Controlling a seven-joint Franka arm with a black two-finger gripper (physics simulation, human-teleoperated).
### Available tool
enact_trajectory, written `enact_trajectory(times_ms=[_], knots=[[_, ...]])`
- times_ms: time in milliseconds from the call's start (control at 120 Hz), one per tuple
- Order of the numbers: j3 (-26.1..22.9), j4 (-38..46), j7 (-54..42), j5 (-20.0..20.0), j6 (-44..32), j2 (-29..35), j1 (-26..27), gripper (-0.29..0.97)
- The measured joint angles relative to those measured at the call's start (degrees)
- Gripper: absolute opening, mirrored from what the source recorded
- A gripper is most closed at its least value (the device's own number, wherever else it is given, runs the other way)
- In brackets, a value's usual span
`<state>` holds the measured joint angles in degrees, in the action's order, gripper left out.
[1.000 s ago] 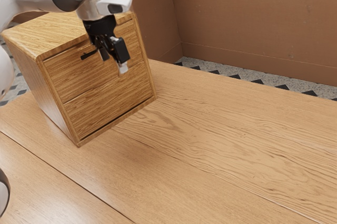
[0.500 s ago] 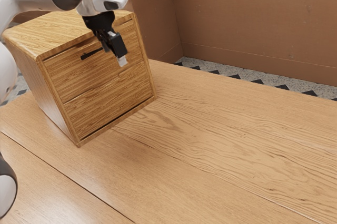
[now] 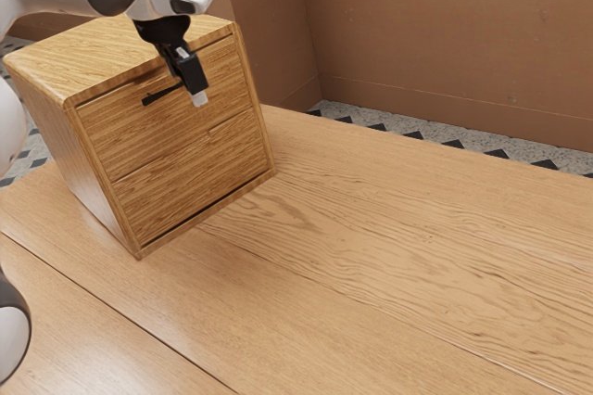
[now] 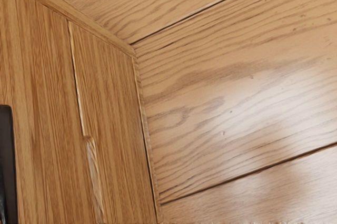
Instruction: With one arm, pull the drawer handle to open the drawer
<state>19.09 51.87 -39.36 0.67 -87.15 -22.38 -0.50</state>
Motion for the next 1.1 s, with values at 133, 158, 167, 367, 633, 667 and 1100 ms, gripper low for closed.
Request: enact_trajectory(times_ms=[133, 158, 167, 367, 633, 667, 1100], knots=[[-0.07, -0.05, -0.68, 0.14, -0.43, -0.07, -0.09, 0.68], [-0.05, -0.06, -0.78, 0.15, -0.52, -0.09, -0.11, 0.68], [-0.05, -0.06, -0.82, 0.16, -0.56, -0.1, -0.12, 0.68], [-0.75, 0.06, -1.38, -0.06, -1.71, -0.92, -1.77, 0.68], [-0.55, 0.34, -0.48, 1.73, -2.38, -1.73, -1.72, 0.68], [-0.57, 0.43, -0.35, 2.27, -2.39, -1.74, -1.62, 0.67], [-0.89, 0.39, 0.37, 7.13, -2.26, -1.77, -1.37, 0.46]])
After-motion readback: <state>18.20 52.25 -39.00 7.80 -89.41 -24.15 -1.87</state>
